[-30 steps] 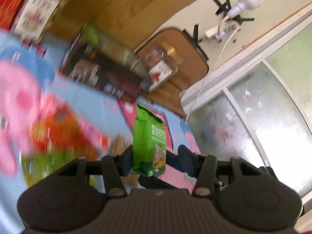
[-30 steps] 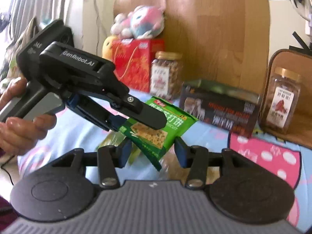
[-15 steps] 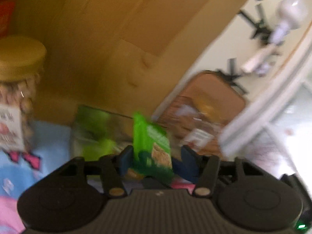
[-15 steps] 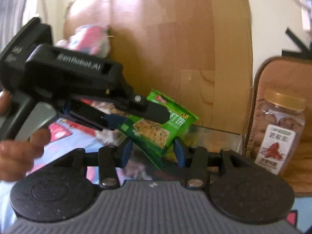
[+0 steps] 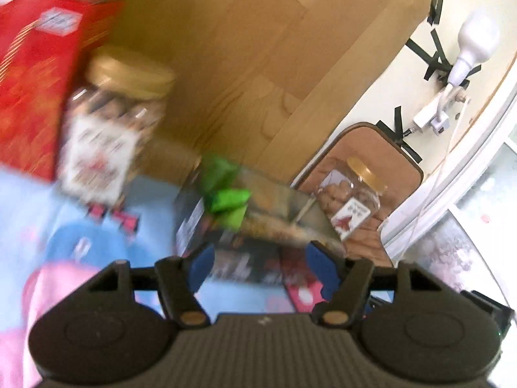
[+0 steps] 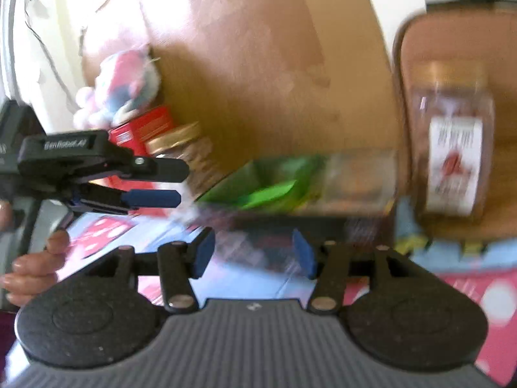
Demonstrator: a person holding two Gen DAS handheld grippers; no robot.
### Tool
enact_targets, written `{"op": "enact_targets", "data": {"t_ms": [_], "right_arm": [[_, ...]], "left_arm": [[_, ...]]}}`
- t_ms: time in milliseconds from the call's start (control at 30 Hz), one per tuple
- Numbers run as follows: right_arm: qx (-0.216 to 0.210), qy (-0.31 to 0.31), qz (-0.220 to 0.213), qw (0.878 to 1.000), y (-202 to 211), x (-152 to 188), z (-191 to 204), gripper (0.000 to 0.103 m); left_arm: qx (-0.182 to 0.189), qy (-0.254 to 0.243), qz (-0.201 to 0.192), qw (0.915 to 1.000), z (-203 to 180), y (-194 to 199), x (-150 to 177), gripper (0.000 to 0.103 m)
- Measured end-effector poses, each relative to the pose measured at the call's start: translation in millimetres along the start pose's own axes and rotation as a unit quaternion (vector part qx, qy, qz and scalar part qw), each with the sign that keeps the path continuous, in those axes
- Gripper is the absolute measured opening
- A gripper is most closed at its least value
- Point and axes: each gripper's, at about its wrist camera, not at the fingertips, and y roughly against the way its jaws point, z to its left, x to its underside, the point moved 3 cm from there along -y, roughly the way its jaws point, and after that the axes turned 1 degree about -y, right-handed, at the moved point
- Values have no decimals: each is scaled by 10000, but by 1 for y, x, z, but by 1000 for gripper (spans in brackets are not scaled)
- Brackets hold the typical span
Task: Organize snacks
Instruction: 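Carry the green cracker pack into the black box and release it, then grasp the pink stick snack with the right gripper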
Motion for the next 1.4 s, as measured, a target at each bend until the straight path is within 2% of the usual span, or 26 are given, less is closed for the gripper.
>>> {"op": "enact_targets", "data": {"t_ms": [133, 267, 333, 367, 400, 467, 600, 667, 767, 800, 867, 933, 967, 1100, 1133, 1200, 1233, 1267, 1400], "right_arm": [[-408, -384, 527, 9970, -2, 26, 7, 57], [-453, -255, 973, 9939, -12, 47, 27, 55], [-301, -12, 1183, 9925, -18, 59, 38, 53], [-214, 178, 1108, 9935, -15, 61, 45, 44], [-203, 255, 1141, 9929, -12, 63, 50, 42], [-244, 194, 1220, 9920, -5, 67, 54, 30], [-249, 167, 1235, 9919, 11, 73, 54, 30], [-208, 184, 1182, 9926, 15, 75, 53, 30], [-116, 286, 1165, 9927, 1, 71, 57, 30], [-135, 204, 1158, 9930, 0, 71, 57, 29], [-407, -652, 1215, 9896, -5, 67, 41, 28], [-747, -1777, 1157, 9744, -8, 64, 17, 27], [-820, -2063, 1112, 9687, -8, 63, 10, 27], [-1080, -2355, 1184, 9586, -9, 66, 7, 26], [-1153, -2435, 1200, 9555, -10, 67, 7, 26], [-1254, -2555, 1238, 9506, -11, 67, 7, 26], [-1263, -2549, 1250, 9505, -11, 67, 7, 26], [-1241, -2515, 1267, 9515, -10, 66, 9, 26], [-1251, -2099, 1138, 9630, 4, 50, 15, 26]], "left_arm": [[-201, 269, 136, 9993, 26, 28, 39, 67], [-229, 761, 349, 9962, 51, 32, 69, 71], [-215, 909, 453, 9946, 60, 31, 81, 71], [-165, 884, 378, 9952, 61, 32, 85, 71], [-147, 845, 347, 9957, 59, 33, 88, 71], [-178, 743, 396, 9963, 54, 35, 92, 71], [-43, 876, 523, 9948, 50, 40, 94, 71], [76, 1059, 416, 9935, 52, 44, 87, 71], [183, 1245, 242, 9918, 51, 49, 75, 71], [229, 1253, 256, 9915, 48, 47, 71, 73], [275, 1232, 330, 9915, 42, 39, 65, 79], [265, 1249, 398, 9910, 38, 30, 62, 79], [282, 1253, 438, 9907, 36, 24, 60, 79], [216, 1321, 749, 9882, 32, -2, 63, 79], [143, 1330, 829, 9875, 31, -9, 65, 78], [51, 1326, 948, 9866, 30, -18, 69, 60], [-3, 1304, 981, 9866, 29, -21, 70, 38], [16, 1296, 1007, 9864, 29, -21, 70, 35], [231, 1116, 839, 9899, 14, -11, 54, 35]]}}
